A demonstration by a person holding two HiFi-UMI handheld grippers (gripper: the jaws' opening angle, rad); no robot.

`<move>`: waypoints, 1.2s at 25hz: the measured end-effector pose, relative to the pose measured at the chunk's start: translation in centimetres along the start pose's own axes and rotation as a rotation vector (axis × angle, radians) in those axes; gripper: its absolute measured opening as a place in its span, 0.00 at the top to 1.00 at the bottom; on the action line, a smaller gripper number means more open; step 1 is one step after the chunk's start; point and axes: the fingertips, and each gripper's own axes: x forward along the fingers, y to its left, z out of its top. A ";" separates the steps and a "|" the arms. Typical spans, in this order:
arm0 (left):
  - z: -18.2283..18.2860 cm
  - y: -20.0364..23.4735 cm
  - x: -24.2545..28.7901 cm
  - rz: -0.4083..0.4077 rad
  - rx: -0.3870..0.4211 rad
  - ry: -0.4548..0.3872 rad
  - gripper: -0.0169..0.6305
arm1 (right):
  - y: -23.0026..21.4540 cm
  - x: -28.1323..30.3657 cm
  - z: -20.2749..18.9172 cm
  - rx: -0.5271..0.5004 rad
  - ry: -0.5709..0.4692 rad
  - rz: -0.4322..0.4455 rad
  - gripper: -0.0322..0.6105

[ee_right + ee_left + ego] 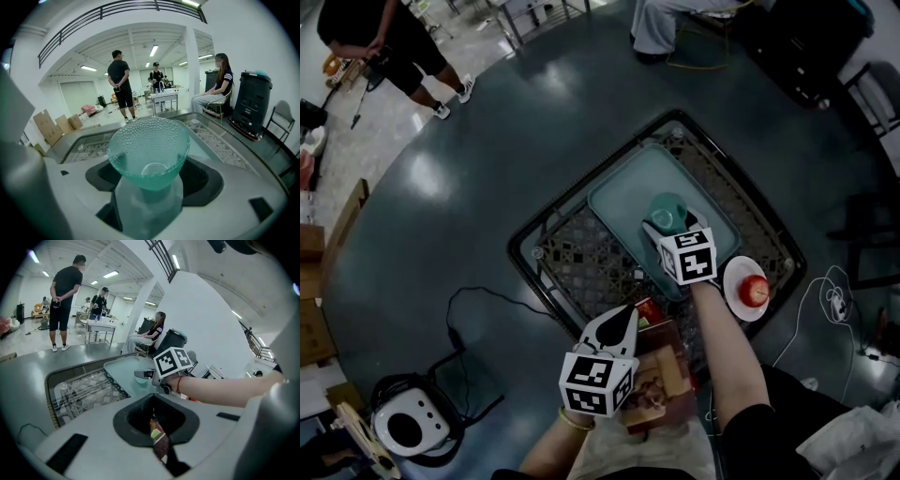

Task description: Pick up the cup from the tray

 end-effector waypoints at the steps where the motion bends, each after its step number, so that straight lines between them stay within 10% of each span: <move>1: 0.0 0.0 0.0 0.002 0.002 -0.001 0.96 | 0.0 -0.2 0.1 0.000 -0.002 0.000 0.37; 30: 2.2 -1.6 -3.7 0.078 -0.005 -0.063 0.96 | 5.4 -14.8 2.2 -0.054 -0.071 0.012 0.37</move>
